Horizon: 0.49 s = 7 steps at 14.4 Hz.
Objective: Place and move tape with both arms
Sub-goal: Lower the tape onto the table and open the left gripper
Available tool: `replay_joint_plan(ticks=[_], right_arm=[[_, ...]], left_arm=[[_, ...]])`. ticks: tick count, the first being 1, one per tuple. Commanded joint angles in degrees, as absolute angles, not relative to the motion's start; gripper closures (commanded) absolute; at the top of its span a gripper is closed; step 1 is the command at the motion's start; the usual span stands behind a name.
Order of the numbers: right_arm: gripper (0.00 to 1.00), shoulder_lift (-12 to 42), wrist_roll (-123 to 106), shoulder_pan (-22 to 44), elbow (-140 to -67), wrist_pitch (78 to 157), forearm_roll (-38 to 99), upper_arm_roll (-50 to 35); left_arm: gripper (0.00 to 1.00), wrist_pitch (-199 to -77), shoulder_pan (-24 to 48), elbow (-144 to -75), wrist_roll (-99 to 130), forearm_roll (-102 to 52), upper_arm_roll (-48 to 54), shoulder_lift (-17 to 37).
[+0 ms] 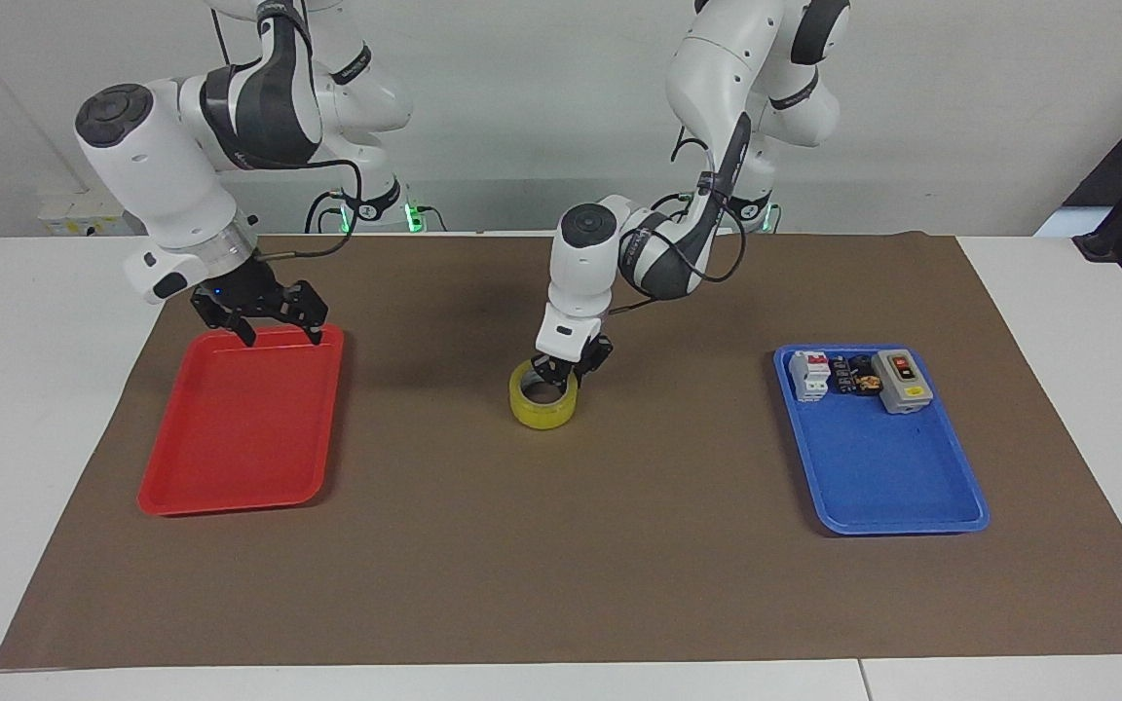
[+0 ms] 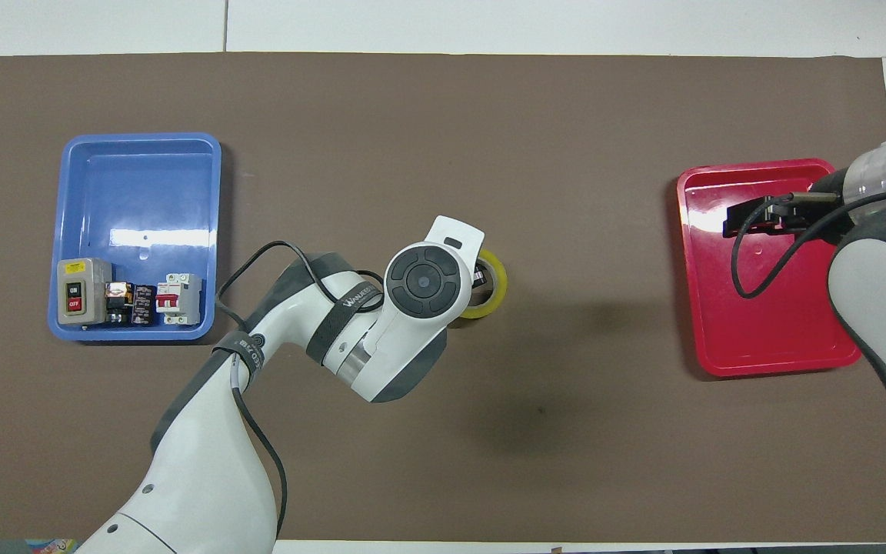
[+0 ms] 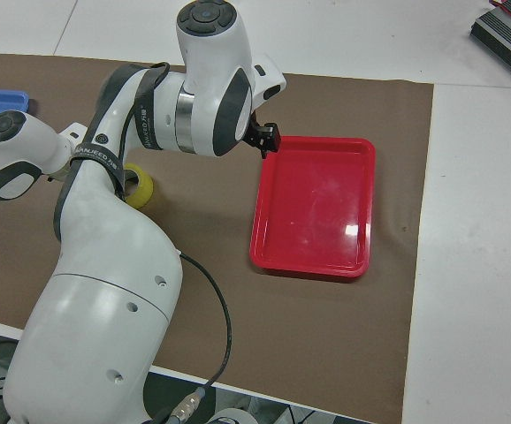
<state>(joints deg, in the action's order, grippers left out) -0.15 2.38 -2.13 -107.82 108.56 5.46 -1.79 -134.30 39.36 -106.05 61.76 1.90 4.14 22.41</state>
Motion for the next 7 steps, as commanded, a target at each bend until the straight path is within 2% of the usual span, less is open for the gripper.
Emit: replay_joint_plan(ticks=[1, 3, 6, 7], right_arm=[[0.00, -0.70, 1.85, -1.68, -108.28, 108.63, 6.15, -2.02], [0.00, -0.79, 1.93, -0.97, -108.28, 107.76, 6.06, -2.02], [0.00, -0.70, 2.46, -0.36, -108.02, 108.28, 6.15, -2.11], [0.00, -0.27, 4.38, 2.17, -107.23, 108.63, 6.24, -2.20]], left_arm=[[0.00, -129.92, 36.14, -106.96, 59.77, 3.25, 4.22, 15.93], [0.00, -122.30, 34.55, -107.57, 57.15, 3.16, 4.22, 10.40], [0.00, -114.19, 28.15, -109.77, 43.81, 2.82, 4.31, 2.92], [0.00, -112.08, 25.34, -110.65, 40.12, 2.55, 4.31, 0.73]])
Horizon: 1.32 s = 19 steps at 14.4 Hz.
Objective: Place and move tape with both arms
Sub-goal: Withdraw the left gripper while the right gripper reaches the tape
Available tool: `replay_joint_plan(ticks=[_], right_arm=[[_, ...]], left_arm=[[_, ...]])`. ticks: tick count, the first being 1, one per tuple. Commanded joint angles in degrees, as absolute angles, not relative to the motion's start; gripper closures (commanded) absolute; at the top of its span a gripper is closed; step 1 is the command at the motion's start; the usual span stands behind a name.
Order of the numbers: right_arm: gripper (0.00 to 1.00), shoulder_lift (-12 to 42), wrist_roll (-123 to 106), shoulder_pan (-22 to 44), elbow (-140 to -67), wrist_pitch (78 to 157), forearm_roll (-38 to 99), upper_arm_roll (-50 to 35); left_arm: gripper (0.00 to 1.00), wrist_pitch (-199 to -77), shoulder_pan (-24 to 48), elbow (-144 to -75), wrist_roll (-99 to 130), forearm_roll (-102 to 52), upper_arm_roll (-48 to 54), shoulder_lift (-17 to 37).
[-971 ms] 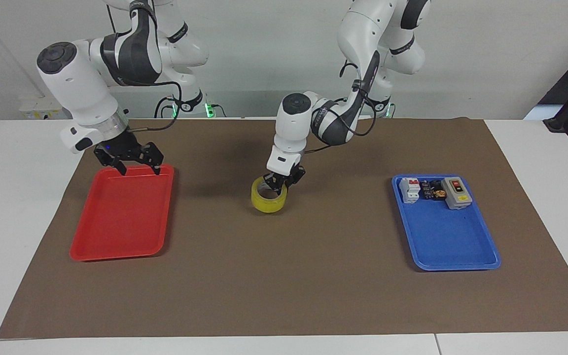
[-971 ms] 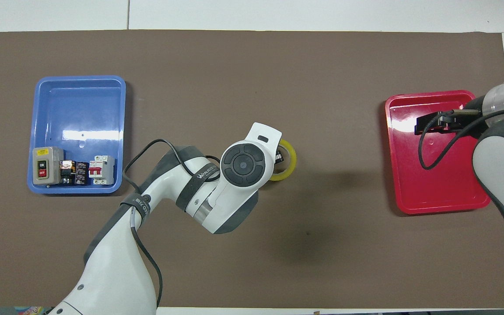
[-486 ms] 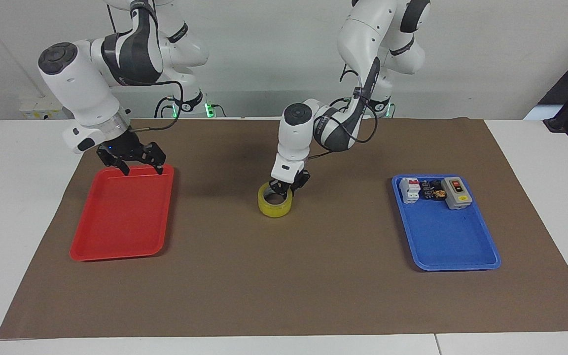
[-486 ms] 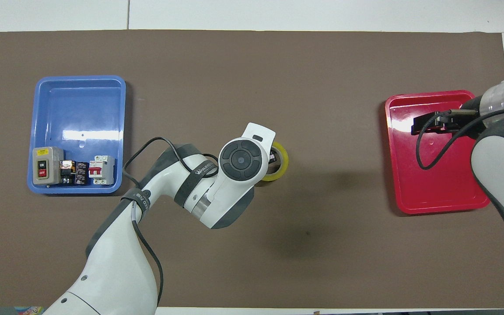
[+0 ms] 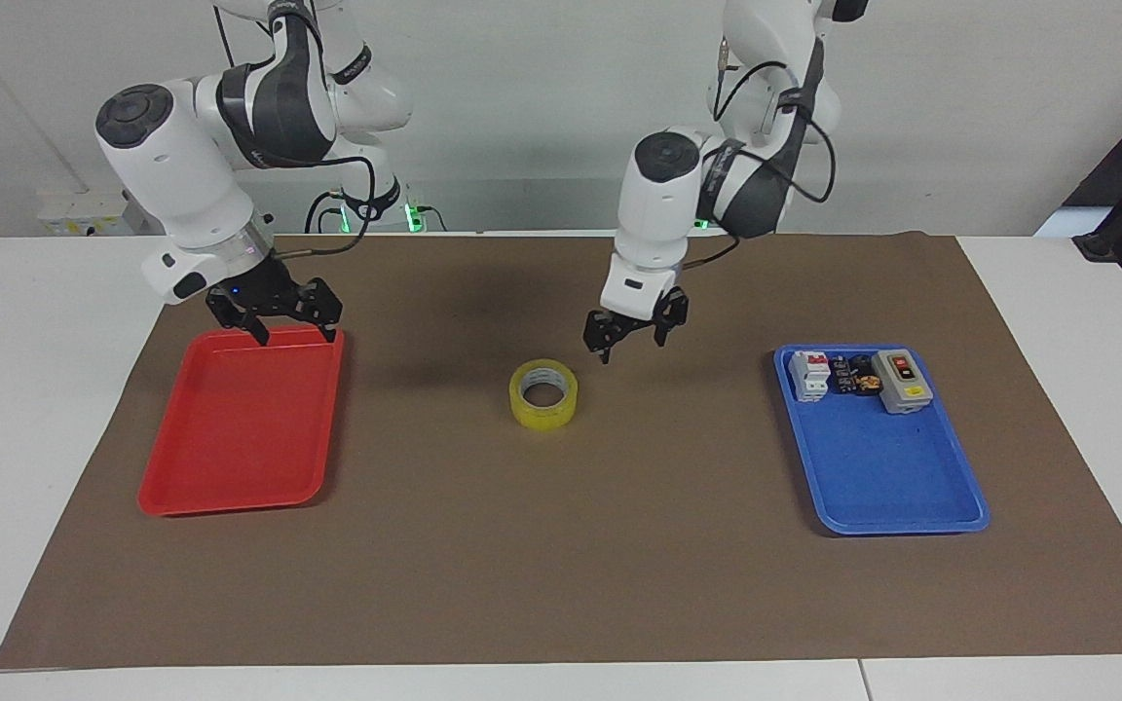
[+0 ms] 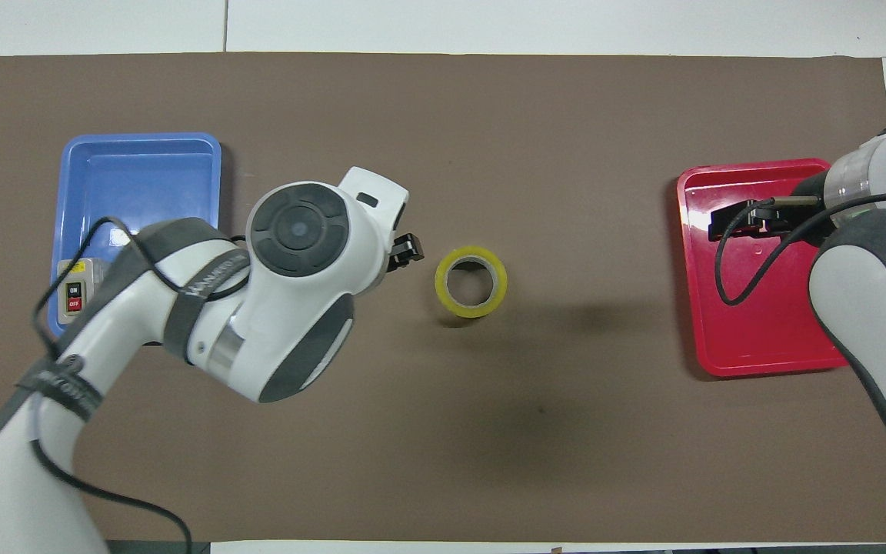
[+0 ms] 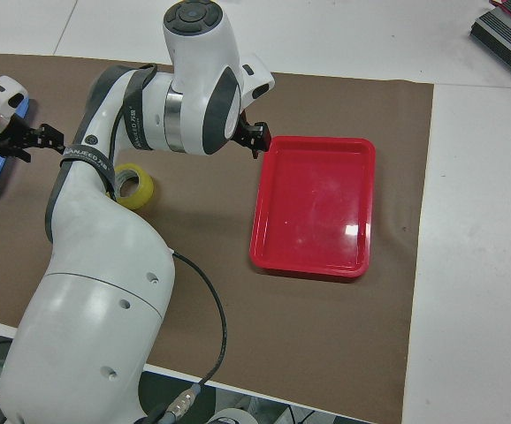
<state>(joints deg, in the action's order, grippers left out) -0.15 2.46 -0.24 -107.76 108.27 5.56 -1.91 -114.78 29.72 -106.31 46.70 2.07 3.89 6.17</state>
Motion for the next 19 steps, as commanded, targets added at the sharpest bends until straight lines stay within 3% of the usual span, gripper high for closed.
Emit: replay_joint_plan(ticks=[1, 6, 9, 15, 19], right_arm=[[0.00, 0.08, 7.61, 4.20, -106.79, 109.15, 6.24, -2.20], [0.00, 4.91, 19.84, 17.29, -104.68, 115.12, 5.19, -2.20], [0.00, 7.20, 23.20, 22.05, -104.94, 119.61, 5.10, -2.20], [0.00, 17.12, 26.63, 27.07, -105.91, 129.81, 3.62, -2.20], [0.00, 20.21, 26.37, 26.46, -106.00, 132.01, 0.26, -2.28]], left_arm=[[0.00, -110.58, 23.22, -111.35, 36.25, 2.46, 4.31, -1.30], [0.00, -103.81, 10.13, -110.75, 18.14, -2.10, 4.04, -5.54], [0.00, -100.74, 3.71, -105.15, 14.33, -4.91, 3.87, -5.02], [0.00, -87.12, -2.72, -88.70, 6.95, -5.19, 3.69, 1.57], [0.00, -86.39, -4.48, -92.01, 4.04, -5.19, 3.78, -0.17]])
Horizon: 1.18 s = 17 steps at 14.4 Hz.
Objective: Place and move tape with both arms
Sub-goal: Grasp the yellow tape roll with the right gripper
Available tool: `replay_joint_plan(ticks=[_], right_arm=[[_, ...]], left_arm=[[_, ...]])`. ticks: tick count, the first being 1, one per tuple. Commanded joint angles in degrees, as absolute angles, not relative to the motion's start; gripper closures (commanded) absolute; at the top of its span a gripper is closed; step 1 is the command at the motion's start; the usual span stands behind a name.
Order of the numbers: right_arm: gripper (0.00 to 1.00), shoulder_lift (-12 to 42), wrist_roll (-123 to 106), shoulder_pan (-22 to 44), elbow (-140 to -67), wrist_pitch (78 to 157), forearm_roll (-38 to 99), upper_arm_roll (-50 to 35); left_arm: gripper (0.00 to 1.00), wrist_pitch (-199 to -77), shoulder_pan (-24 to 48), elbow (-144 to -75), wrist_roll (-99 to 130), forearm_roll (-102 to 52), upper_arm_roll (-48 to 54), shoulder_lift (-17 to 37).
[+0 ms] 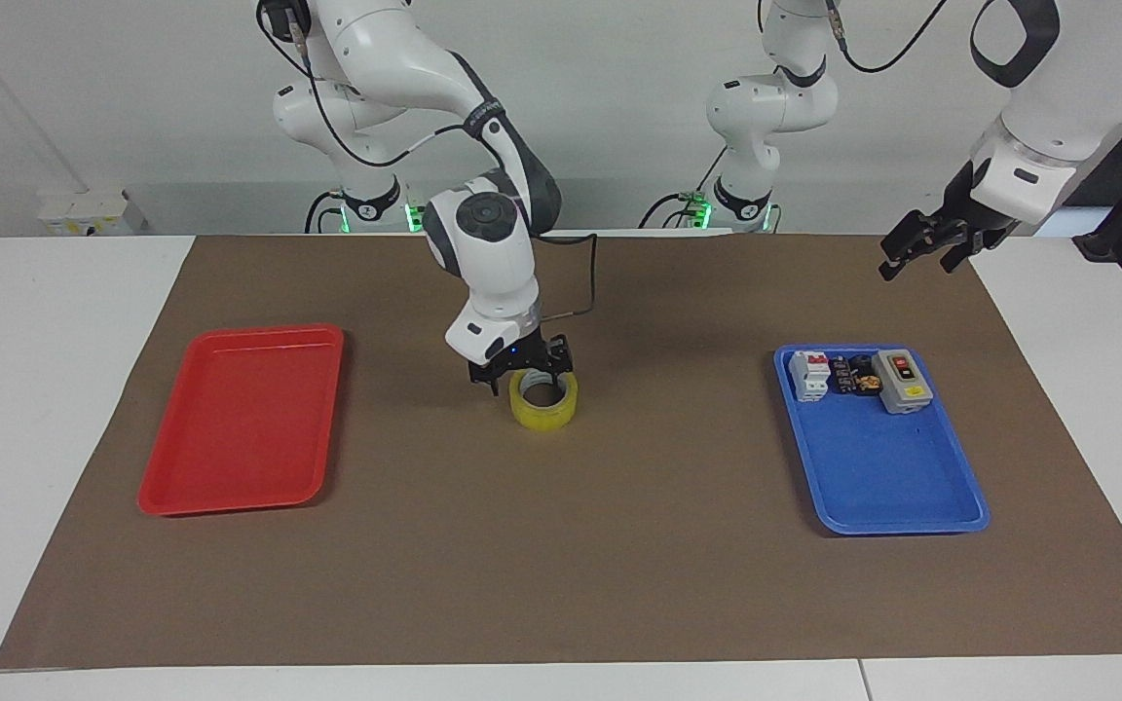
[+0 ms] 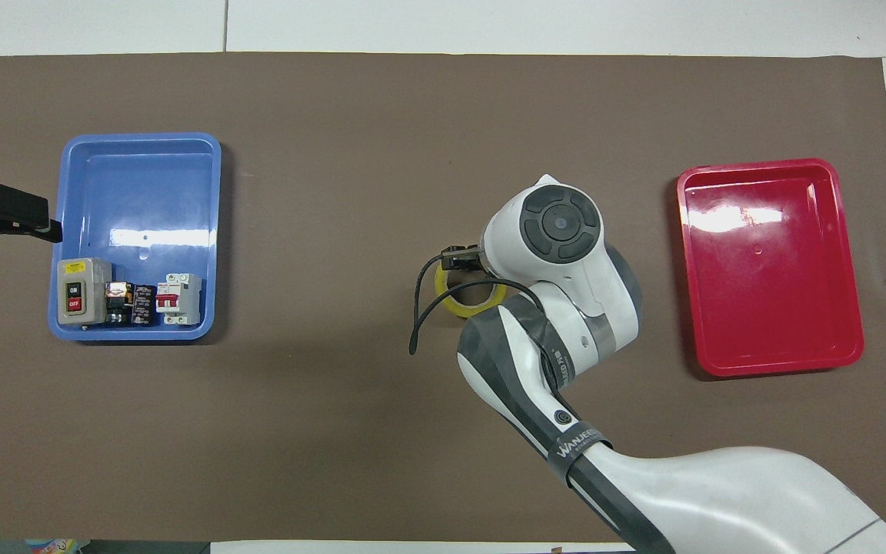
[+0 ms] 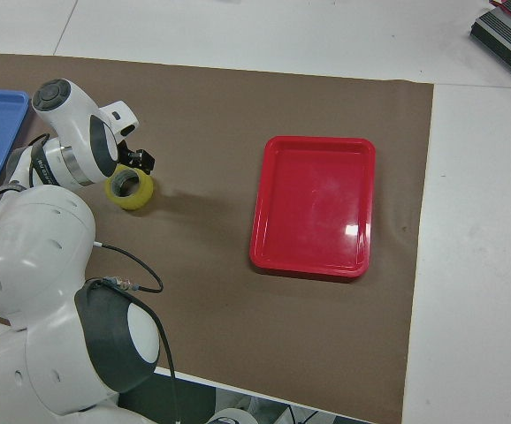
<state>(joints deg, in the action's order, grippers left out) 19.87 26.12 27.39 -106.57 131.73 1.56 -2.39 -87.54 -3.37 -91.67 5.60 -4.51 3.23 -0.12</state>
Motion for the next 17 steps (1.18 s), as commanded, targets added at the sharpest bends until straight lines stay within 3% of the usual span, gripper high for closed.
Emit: replay_joint_plan(ticks=[1, 4, 7, 17], right_arm=[[0.00, 20.21, 26.19, 26.19, -106.08, 132.01, 0.26, -2.20], [0.01, 19.95, 26.28, 25.49, -106.52, 130.79, 0.53, -2.29], [0.10, 19.42, 26.89, 26.19, -107.48, 128.50, 0.97, -2.29], [0.23, 18.19, 26.54, 26.28, -111.27, 129.37, 1.49, -2.46]], left_arm=[[0.00, -86.48, -4.40, -92.20, 4.04, -5.10, 3.78, -0.26], [0.00, -86.66, -3.69, -92.37, 4.30, -5.10, 4.04, -0.26], [0.00, -86.66, -3.60, -92.37, 4.92, -5.10, 4.04, -0.26], [0.00, -89.73, -1.14, -92.99, 4.04, -2.47, 4.39, -0.35]])
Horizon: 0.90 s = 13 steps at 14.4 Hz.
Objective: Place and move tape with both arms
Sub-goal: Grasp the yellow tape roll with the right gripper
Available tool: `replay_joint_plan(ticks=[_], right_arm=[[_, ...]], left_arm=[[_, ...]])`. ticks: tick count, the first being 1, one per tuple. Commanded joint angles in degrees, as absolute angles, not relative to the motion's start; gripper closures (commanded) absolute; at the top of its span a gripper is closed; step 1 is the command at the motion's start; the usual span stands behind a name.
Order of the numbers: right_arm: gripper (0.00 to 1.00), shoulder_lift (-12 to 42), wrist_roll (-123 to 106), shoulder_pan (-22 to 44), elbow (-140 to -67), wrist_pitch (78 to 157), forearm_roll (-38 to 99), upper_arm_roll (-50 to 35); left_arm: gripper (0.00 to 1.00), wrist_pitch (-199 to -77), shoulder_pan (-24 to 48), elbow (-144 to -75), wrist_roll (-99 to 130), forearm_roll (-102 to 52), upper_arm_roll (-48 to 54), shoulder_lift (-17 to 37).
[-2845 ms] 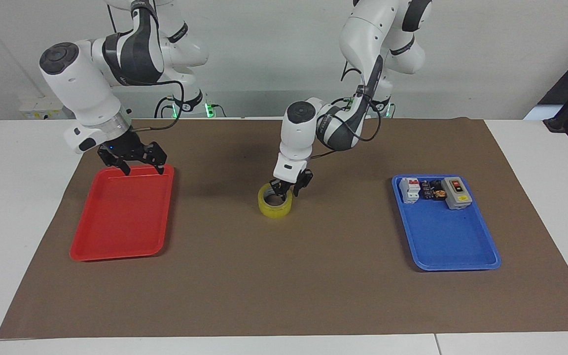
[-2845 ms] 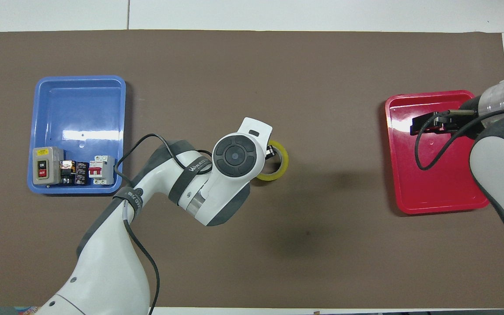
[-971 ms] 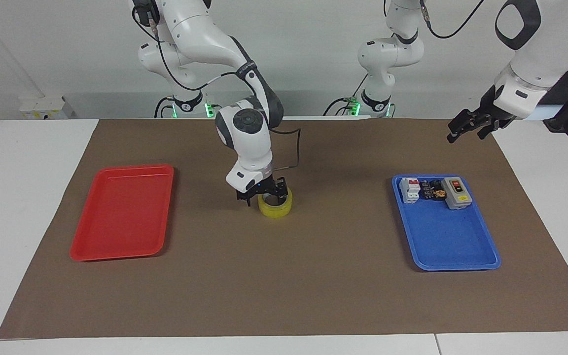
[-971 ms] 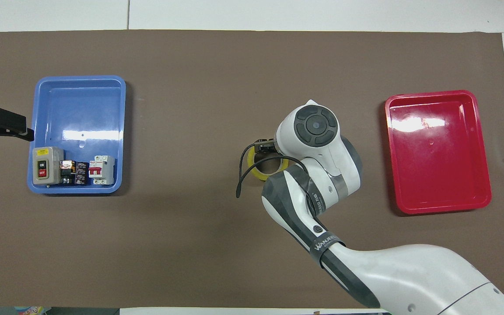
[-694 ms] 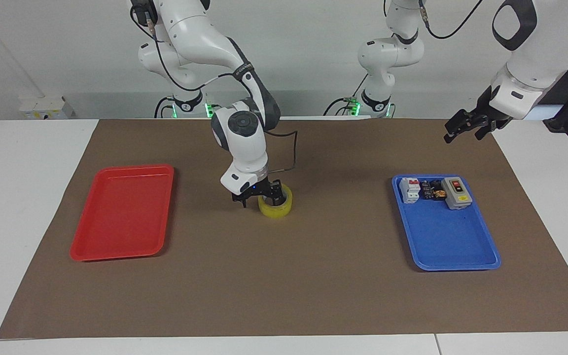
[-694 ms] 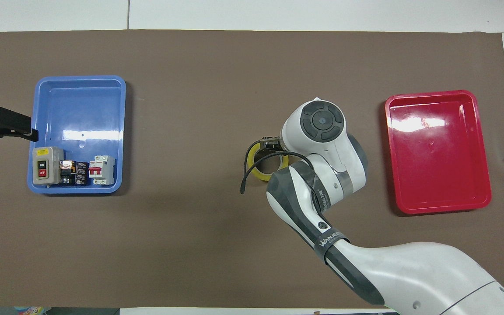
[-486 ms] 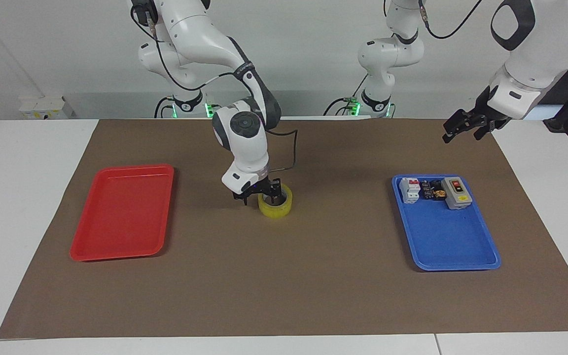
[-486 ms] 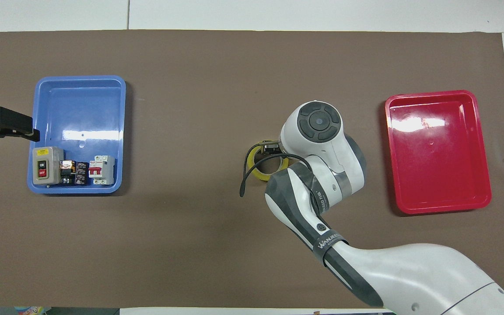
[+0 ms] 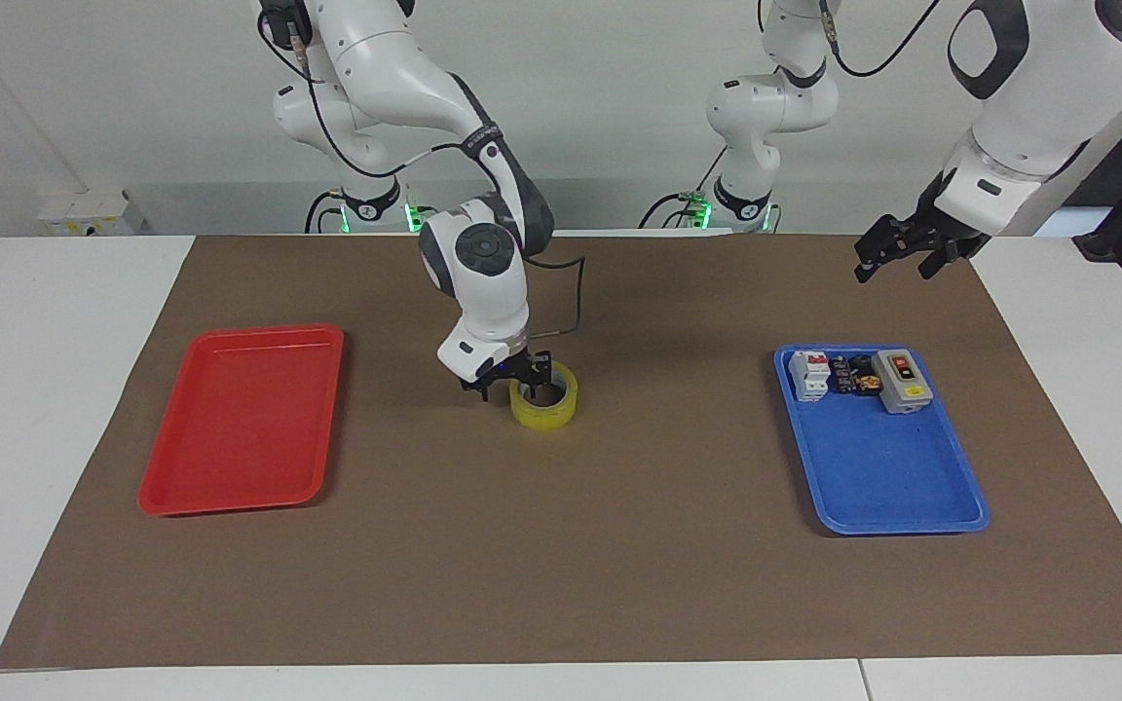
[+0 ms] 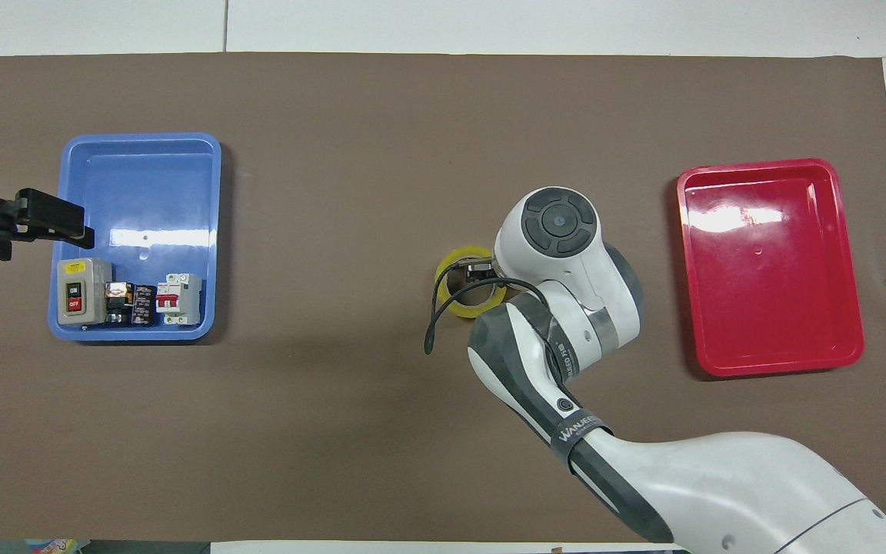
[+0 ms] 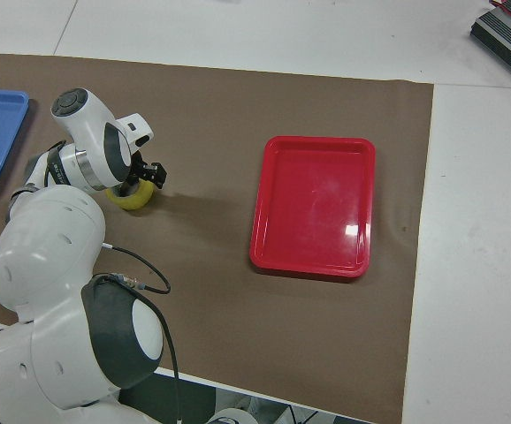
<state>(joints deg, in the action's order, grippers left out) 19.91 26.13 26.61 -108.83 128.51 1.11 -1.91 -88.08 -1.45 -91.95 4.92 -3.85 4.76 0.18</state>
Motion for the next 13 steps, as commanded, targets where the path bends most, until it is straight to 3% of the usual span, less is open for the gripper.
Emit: replay_joint_plan(ticks=[1, 4, 7, 11, 13], right_arm=[[0.25, 18.11, 26.72, 26.45, -111.44, 129.37, 1.49, -2.46], [0.51, 18.02, 26.98, 26.63, -111.53, 129.37, 1.67, -2.81], [0.98, 18.10, 27.07, 26.63, -111.27, 129.46, 5.26, -3.25], [1.00, 15.92, 26.11, 25.32, -109.95, 127.37, 5.45, -3.25], [1.00, 11.54, 21.39, 20.07, -109.34, 120.88, 5.54, -3.25]], left_arm=[[0.00, -89.82, -1.14, -93.08, 4.04, -2.46, 4.39, -0.35], [0.00, -90.35, -1.23, -92.99, 4.22, -2.46, 4.39, -0.35], [0.00, -90.00, -1.23, -92.99, 4.57, -2.46, 4.39, -0.44], [0.00, -89.56, -1.93, -92.99, 4.57, -2.46, 4.31, -1.41], [0.00, -89.56, -1.93, -92.99, 4.57, -2.46, 4.22, -1.41]])
